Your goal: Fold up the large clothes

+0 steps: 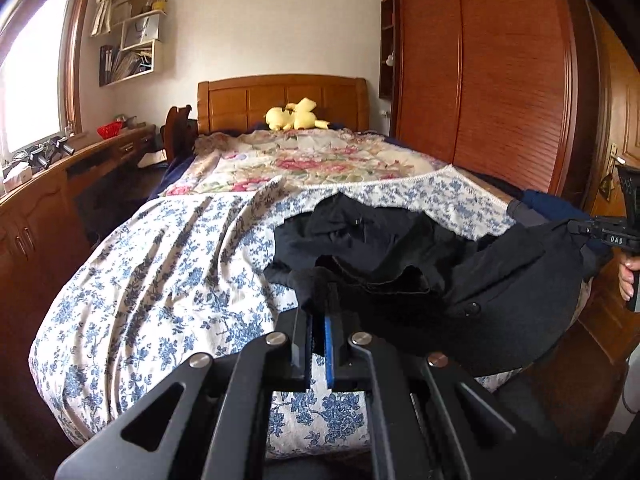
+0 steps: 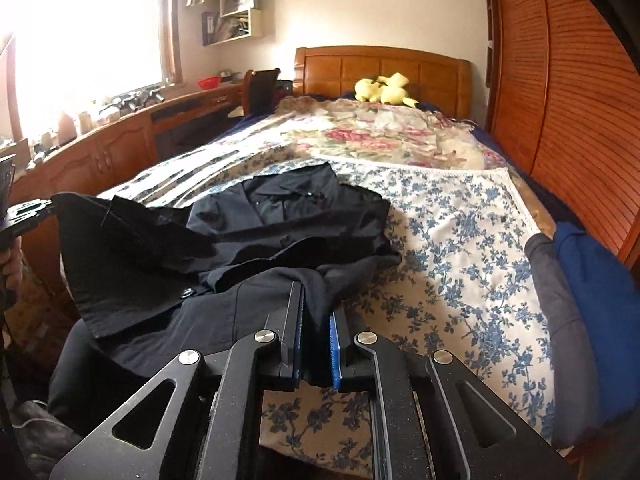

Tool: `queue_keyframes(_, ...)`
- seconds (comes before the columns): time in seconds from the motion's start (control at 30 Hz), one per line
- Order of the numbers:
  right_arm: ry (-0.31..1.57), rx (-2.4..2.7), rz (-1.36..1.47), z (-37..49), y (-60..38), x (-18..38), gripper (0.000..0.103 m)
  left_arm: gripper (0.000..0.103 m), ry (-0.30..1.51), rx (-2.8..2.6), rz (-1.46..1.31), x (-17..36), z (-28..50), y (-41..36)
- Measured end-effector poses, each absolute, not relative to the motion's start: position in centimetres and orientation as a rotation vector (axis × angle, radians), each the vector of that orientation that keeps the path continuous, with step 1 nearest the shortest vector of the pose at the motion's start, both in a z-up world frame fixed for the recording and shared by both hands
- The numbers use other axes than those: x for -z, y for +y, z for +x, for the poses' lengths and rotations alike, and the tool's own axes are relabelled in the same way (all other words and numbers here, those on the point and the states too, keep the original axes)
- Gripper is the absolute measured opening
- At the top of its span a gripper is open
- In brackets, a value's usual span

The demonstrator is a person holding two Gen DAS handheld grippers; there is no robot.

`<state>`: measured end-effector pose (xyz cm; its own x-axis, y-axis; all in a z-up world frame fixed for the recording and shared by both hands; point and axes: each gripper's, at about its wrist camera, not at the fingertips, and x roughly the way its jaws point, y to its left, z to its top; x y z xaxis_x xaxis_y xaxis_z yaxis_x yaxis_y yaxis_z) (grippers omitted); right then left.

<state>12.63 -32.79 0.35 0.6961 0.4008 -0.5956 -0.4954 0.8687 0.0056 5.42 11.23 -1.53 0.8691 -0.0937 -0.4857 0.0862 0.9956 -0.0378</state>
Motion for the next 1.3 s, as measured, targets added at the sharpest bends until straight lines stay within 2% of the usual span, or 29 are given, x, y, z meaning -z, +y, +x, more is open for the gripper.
queue_keyframes(0.6,0.514,-0.563,-0.172,6.2,-34.1,-7.2,0.007,0.002,0.371,0.080,-0.008,-5.2,0.1,11.3)
queue_keyframes(0.9,0.536,-0.564,-0.194,11.3,-32.9,-2.8,0.007,0.003,0.435,0.040,-0.027,-1.1,8.9,12.4)
queue_keyframes(1.3,0.513,-0.475,-0.210,29.1,-29.4,2.6,0.007,0.003,0.444,-0.051,-0.018,1.5,24.3,15.3)
